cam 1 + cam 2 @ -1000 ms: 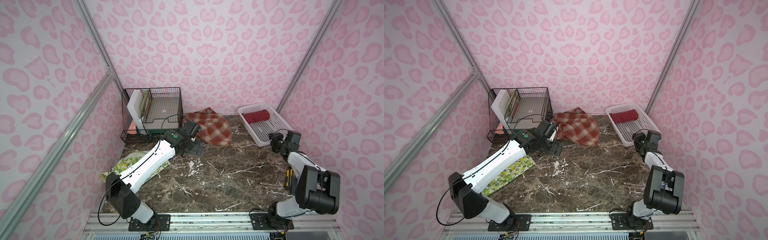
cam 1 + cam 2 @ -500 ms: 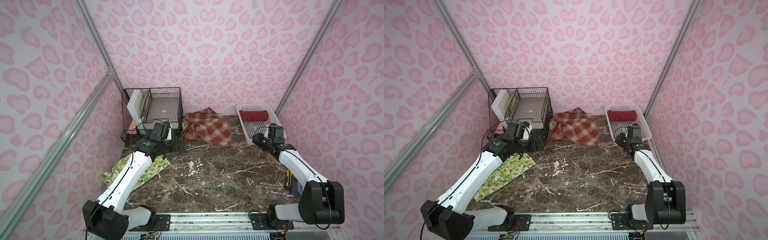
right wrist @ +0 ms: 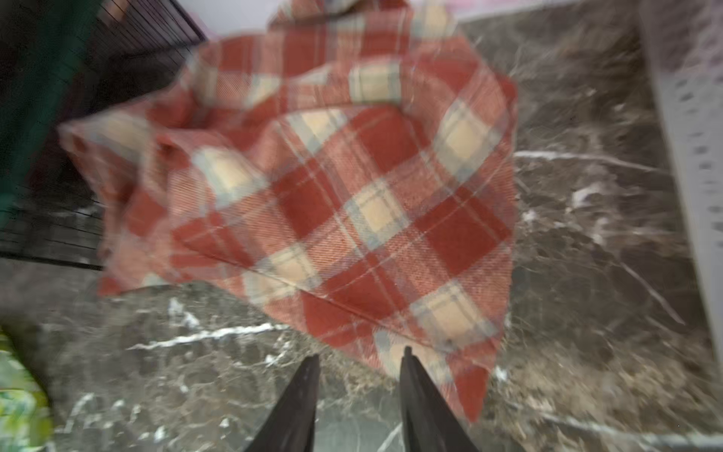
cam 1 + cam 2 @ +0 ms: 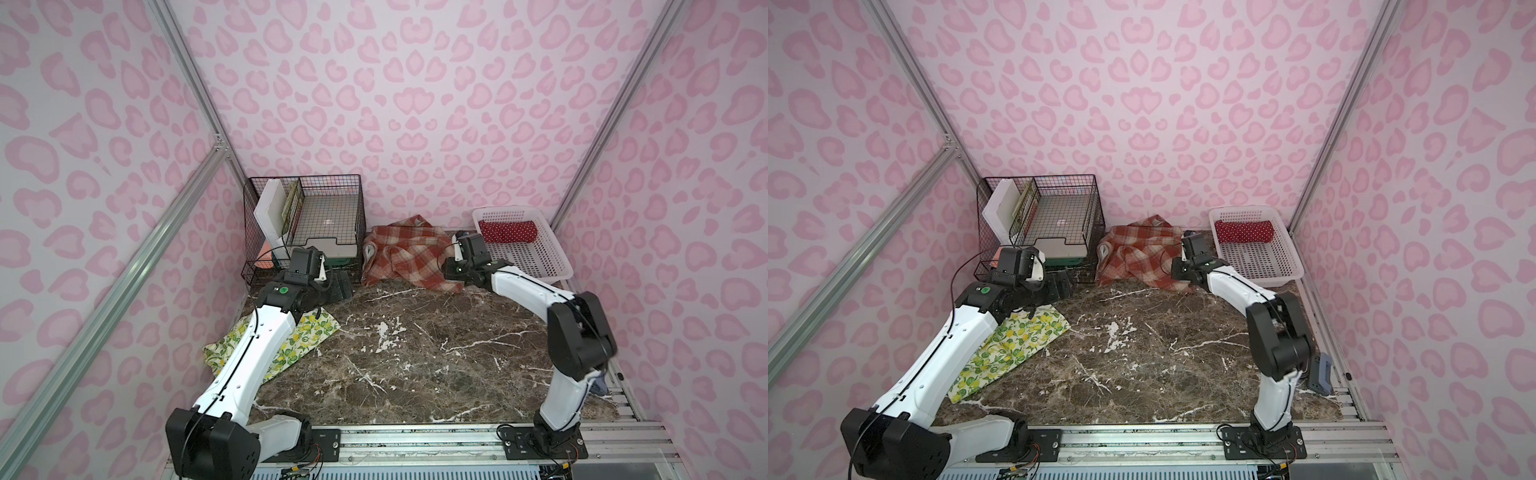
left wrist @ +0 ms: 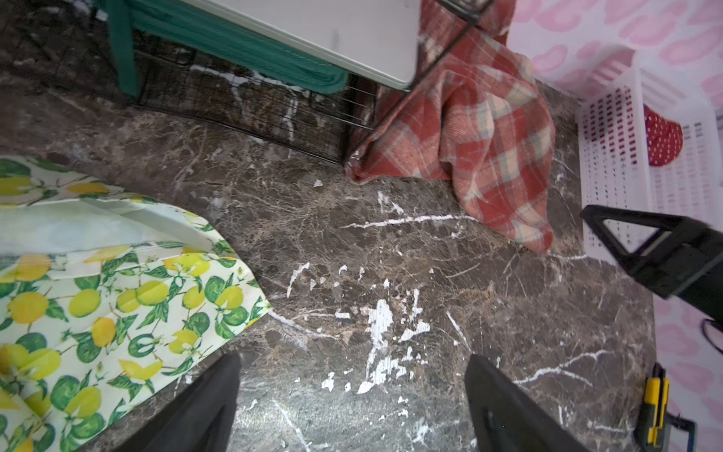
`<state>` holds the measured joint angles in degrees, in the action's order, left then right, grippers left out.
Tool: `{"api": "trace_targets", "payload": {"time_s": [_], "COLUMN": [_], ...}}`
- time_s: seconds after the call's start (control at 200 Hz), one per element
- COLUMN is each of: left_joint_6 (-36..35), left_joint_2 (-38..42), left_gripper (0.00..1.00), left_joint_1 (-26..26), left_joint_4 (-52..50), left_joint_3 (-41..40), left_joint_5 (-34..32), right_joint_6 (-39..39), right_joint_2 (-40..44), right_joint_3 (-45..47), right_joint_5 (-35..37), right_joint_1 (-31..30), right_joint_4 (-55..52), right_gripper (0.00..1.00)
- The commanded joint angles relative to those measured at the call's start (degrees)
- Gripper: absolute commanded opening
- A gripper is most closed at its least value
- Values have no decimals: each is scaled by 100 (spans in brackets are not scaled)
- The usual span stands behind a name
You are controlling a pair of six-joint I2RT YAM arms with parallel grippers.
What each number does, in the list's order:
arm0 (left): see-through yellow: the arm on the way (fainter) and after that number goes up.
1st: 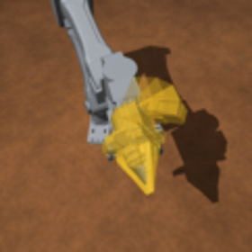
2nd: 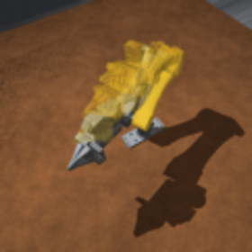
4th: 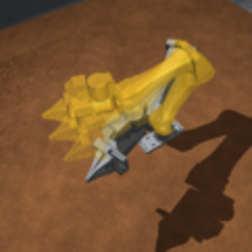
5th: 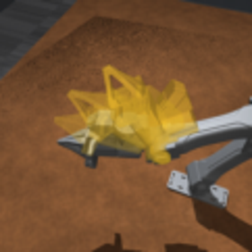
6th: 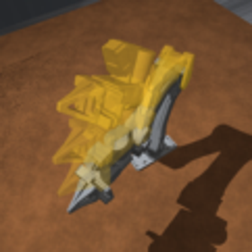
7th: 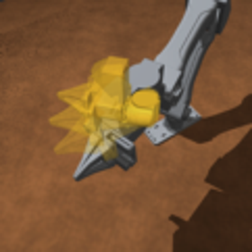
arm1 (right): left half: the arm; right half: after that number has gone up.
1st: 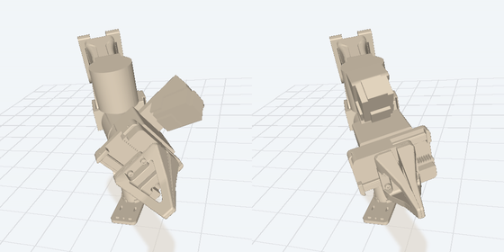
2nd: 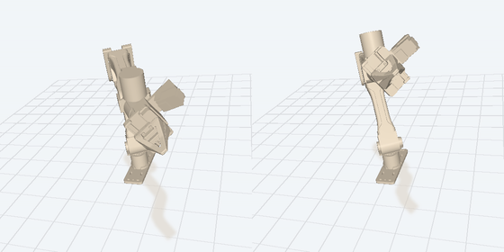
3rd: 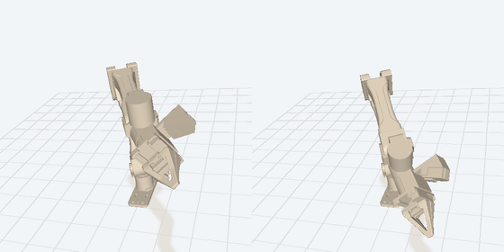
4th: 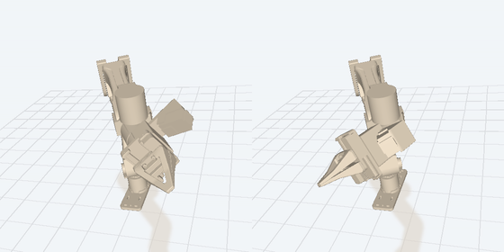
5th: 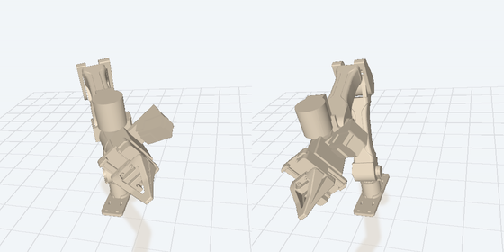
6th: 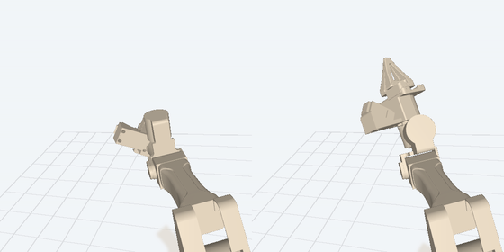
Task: Roll up the skirts
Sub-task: Move the skirt to the center of the board.
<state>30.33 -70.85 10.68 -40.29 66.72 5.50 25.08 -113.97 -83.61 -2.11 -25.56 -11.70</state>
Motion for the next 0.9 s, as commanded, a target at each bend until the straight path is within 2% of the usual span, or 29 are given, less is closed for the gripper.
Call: {"api": "trace_targets", "payload": {"time_s": [0.0, 0.05, 0.1, 0.2, 0.465, 0.64, 0.725, 0.895], "left_joint_6": [154, 134, 123, 126, 256, 533, 692, 878], "left_joint_2": [43, 67, 82, 54, -135, -192, -237, -385], "left_gripper": [94, 95, 96, 96, 96, 96, 95, 93], "left_joint_1": [-67, -70, -75, -75, -75, -78, -75, -63], "left_joint_4": [100, 74, 68, 67, 72, 207, 321, 465], "left_joint_3": [-16, -43, -53, -57, -10, -110, -214, -324], "left_joint_5": [123, 110, 122, 155, 321, 435, 480, 634], "right_joint_6": [-25, 9, 41, 36, 311, 322, 395, 402], "right_joint_2": [-943, -1361, -1671, -1899, -1747, -1145, -786, -311], "right_joint_3": [-992, -1442, -1726, -1764, -660, 274, 987, 1714], "right_joint_5": [-130, -171, -218, -224, -755, -1006, -1235, -1458], "right_joint_1": [-27, -35, -56, -124, -15, -1, 119, 371], "right_joint_4": [-387, -487, -551, -571, -234, 6, 327, 682], "right_gripper": [45, 46, 42, 37, 26, 12, 0, 0]}}
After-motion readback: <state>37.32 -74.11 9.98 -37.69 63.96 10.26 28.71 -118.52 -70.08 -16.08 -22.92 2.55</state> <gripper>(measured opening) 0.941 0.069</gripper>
